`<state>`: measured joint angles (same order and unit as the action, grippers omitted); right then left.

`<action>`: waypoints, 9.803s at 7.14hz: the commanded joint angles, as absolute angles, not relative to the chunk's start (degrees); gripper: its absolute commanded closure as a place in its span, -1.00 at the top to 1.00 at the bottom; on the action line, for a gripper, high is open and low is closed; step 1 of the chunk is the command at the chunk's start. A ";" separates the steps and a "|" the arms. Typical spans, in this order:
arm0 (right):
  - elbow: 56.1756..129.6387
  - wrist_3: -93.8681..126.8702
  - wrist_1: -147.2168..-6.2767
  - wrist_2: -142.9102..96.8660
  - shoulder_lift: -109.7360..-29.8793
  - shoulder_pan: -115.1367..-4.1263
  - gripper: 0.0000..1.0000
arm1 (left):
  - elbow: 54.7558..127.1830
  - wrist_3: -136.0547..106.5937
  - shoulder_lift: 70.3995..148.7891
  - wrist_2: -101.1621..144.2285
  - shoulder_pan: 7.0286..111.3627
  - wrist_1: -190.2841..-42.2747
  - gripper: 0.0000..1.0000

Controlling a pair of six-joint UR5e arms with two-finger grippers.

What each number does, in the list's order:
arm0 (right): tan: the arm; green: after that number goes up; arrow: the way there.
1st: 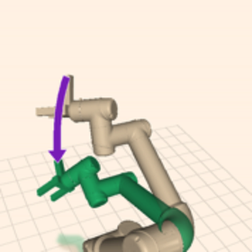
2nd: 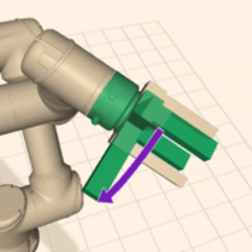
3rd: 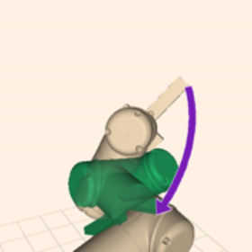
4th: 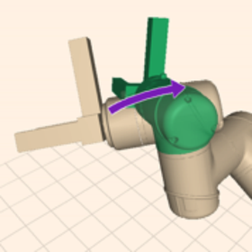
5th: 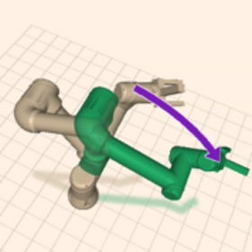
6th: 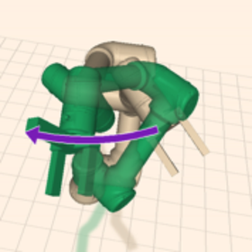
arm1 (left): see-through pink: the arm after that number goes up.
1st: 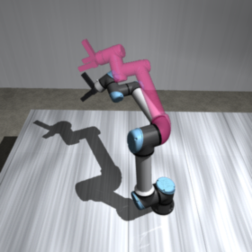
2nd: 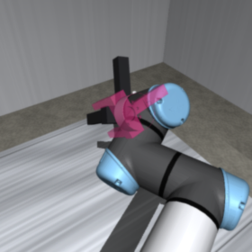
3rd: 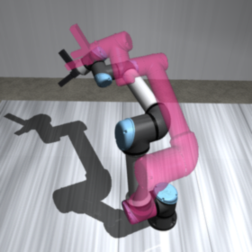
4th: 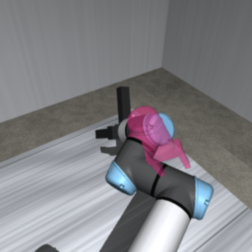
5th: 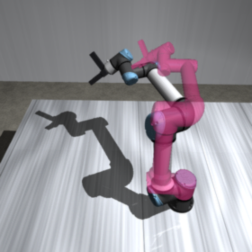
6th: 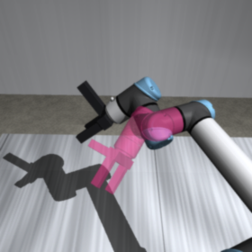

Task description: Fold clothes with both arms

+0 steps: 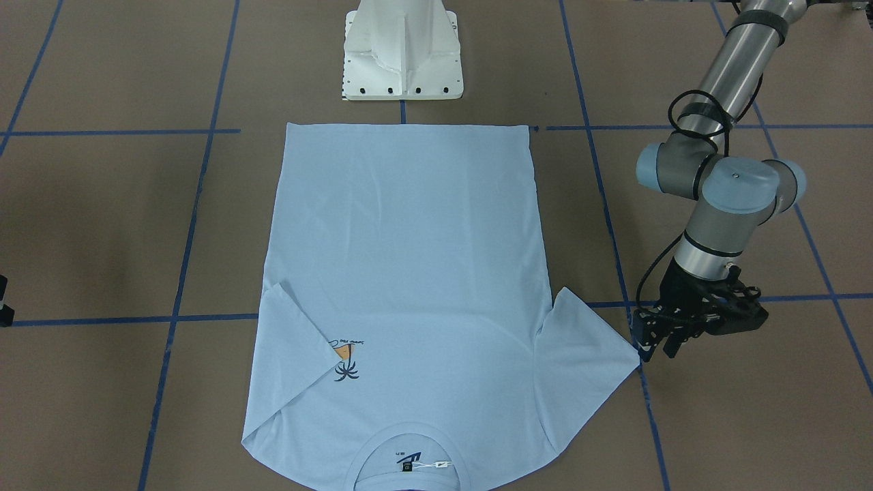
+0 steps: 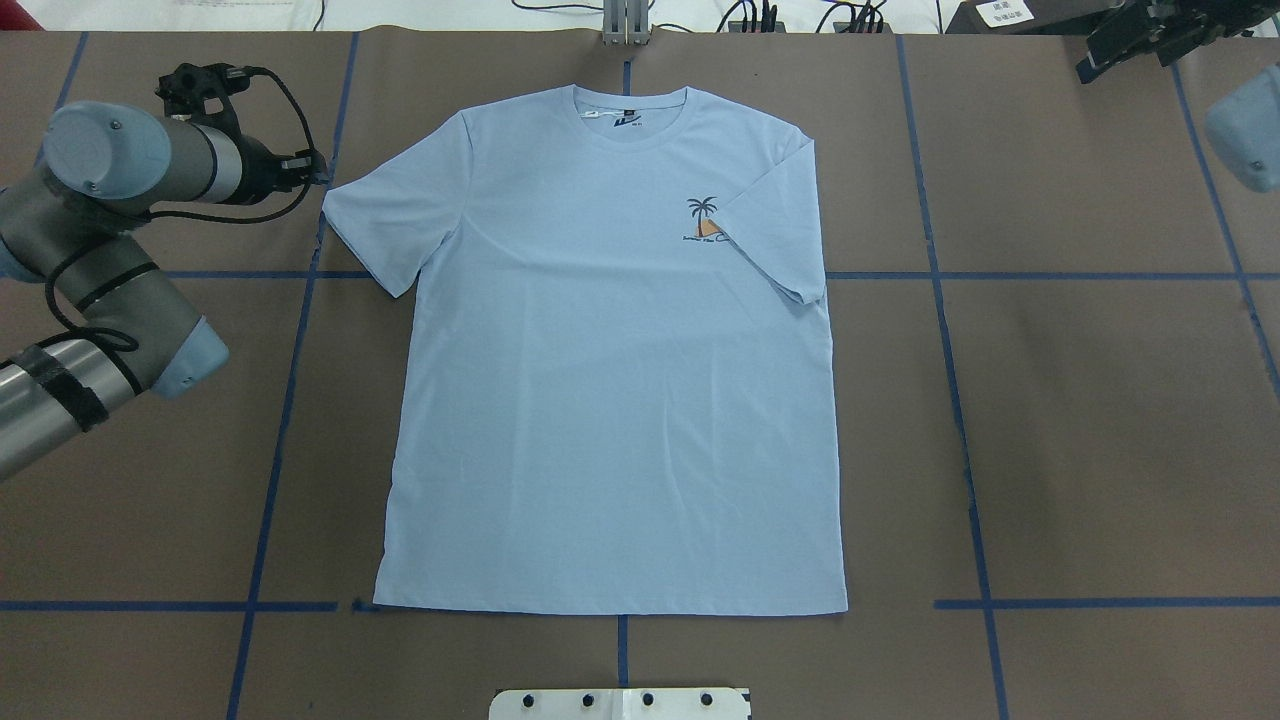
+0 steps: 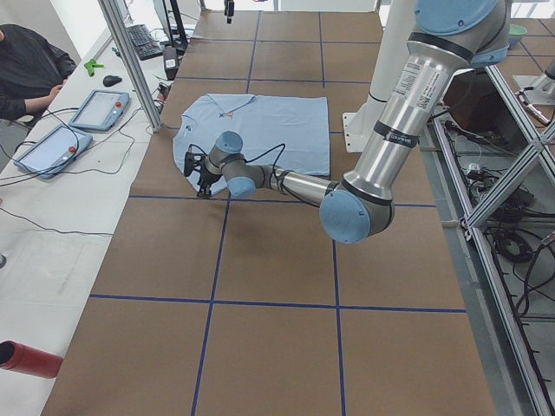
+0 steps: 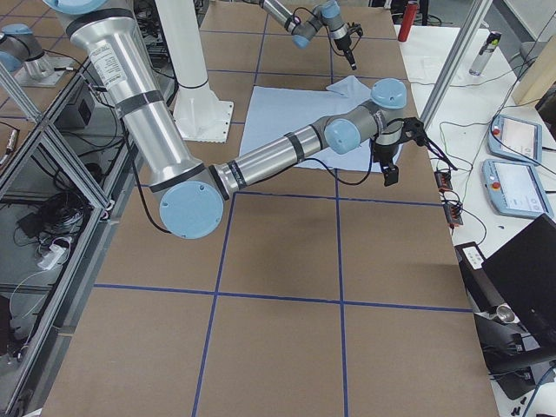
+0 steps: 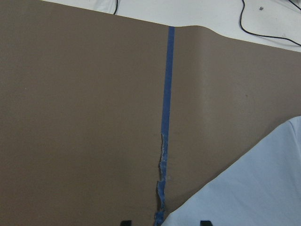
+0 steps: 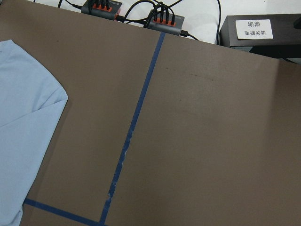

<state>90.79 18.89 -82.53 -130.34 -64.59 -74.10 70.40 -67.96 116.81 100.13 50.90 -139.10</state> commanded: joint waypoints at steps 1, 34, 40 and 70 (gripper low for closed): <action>90.79 18.90 -82.53 -130.34 -64.60 -74.09 1.00 | 68.29 -68.12 117.77 99.05 49.75 -139.48 0.08; 130.40 90.54 -82.44 -85.06 -83.65 -17.92 0.99 | 116.51 -79.85 105.93 99.42 30.97 -109.60 1.00; 131.14 107.93 -71.98 -64.87 -92.29 1.76 0.81 | 120.69 -103.41 87.89 80.36 7.14 -122.08 0.71; 136.41 114.00 -90.69 -65.64 -89.82 2.36 -1.00 | 133.07 -104.33 89.65 83.64 5.80 -112.84 -1.00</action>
<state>128.17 114.15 -81.88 -64.49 -89.36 2.16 125.31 -104.50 90.33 81.52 5.66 -118.65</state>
